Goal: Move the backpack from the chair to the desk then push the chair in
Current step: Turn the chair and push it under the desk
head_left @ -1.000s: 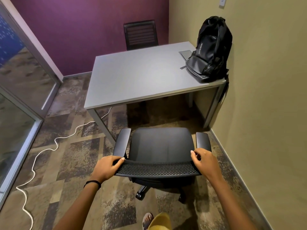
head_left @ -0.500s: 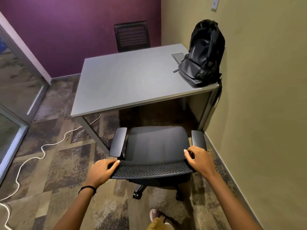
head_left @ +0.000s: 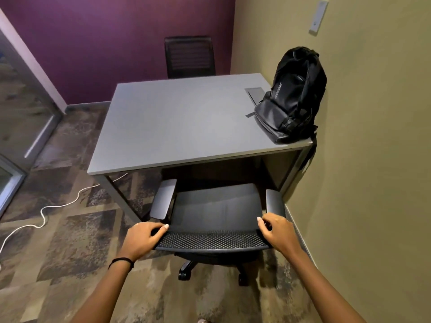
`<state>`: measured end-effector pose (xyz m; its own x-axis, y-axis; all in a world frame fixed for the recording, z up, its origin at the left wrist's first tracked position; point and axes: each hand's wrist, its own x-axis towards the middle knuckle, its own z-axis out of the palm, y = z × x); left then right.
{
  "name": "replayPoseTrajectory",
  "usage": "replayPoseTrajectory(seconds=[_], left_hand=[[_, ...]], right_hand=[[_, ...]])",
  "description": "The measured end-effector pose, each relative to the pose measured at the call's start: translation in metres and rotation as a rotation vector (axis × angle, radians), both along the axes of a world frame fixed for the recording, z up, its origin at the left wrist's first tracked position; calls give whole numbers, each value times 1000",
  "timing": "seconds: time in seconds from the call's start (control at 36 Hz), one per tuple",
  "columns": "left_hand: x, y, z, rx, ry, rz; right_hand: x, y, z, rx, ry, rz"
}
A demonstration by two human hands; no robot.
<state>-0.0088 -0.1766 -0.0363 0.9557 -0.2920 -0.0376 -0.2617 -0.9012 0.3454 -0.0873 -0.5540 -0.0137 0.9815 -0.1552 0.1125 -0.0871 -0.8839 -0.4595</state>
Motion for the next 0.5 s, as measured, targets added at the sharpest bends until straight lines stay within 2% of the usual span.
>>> replayPoseTrajectory(seconds=[0.5], left_hand=[[72,-27,-1,-78,-115,26]], right_hand=[[96,-31,-4,-52,-12,53]])
